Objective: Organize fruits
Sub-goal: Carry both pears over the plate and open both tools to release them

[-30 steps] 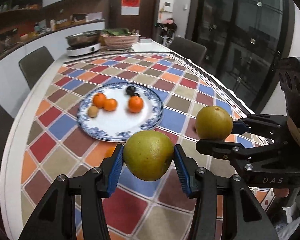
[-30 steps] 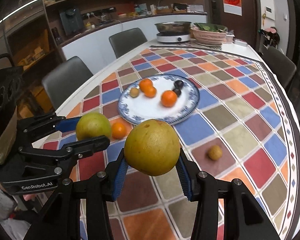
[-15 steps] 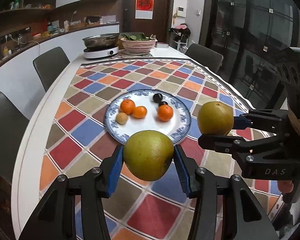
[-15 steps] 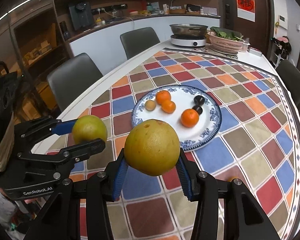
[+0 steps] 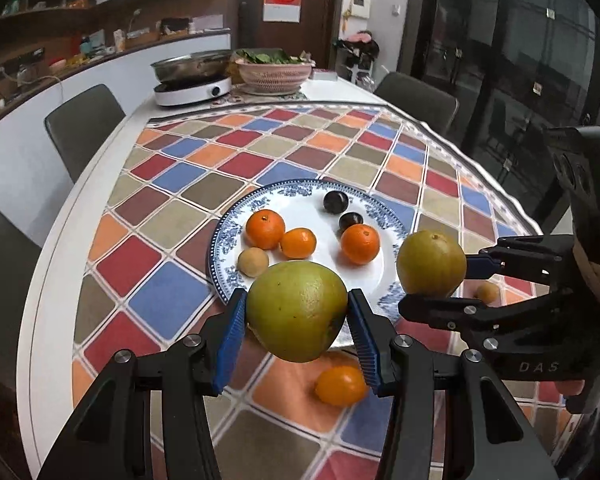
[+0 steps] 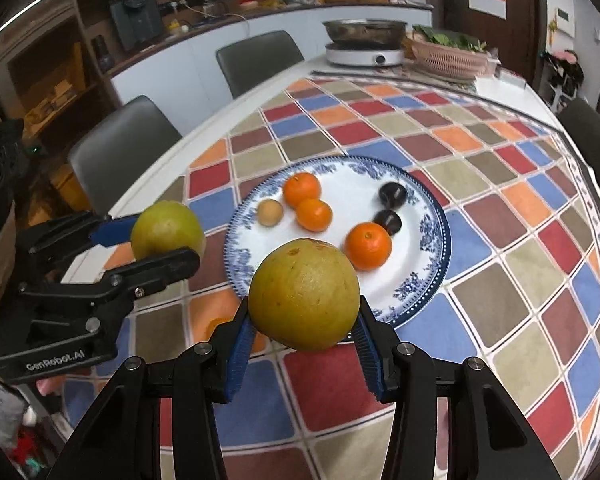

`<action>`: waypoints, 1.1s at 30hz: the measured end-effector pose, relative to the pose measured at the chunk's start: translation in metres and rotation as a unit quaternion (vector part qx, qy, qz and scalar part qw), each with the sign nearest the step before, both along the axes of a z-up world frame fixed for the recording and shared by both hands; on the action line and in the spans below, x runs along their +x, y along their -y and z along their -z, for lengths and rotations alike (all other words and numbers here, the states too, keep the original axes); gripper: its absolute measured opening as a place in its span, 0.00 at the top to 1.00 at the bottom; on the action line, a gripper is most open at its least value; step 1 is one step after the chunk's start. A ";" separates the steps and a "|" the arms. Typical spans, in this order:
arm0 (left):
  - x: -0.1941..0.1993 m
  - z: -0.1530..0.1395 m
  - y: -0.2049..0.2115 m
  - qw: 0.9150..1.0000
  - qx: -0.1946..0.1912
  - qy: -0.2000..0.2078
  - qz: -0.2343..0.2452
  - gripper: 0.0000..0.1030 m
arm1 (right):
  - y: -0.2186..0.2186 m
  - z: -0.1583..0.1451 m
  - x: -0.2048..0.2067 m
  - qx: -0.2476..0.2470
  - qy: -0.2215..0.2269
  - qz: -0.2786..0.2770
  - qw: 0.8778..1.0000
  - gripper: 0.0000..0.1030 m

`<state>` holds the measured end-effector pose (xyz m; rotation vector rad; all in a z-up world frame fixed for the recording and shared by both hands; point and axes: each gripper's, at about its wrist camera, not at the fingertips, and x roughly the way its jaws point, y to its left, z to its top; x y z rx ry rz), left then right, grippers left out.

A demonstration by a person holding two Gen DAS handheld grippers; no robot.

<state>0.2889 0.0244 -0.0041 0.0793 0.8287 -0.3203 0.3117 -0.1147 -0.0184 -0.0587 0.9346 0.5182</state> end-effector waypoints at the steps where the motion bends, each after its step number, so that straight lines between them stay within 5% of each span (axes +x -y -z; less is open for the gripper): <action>1: 0.004 0.003 0.001 1.000 0.002 -0.003 0.003 0.52 | -0.001 0.003 0.003 0.000 -0.003 0.001 1.000 0.54; 15: 0.046 0.037 0.012 0.998 0.018 -0.053 0.021 0.51 | 0.003 0.031 0.031 -0.009 -0.035 0.019 0.999 0.53; 19: 0.040 0.023 0.012 0.999 0.024 -0.022 0.008 0.37 | 0.008 0.029 0.030 -0.010 -0.024 0.029 0.999 0.52; 33: -0.027 -0.025 0.011 0.999 0.023 0.025 -0.041 0.33 | 0.029 -0.016 -0.017 -0.003 0.038 0.065 0.997 0.37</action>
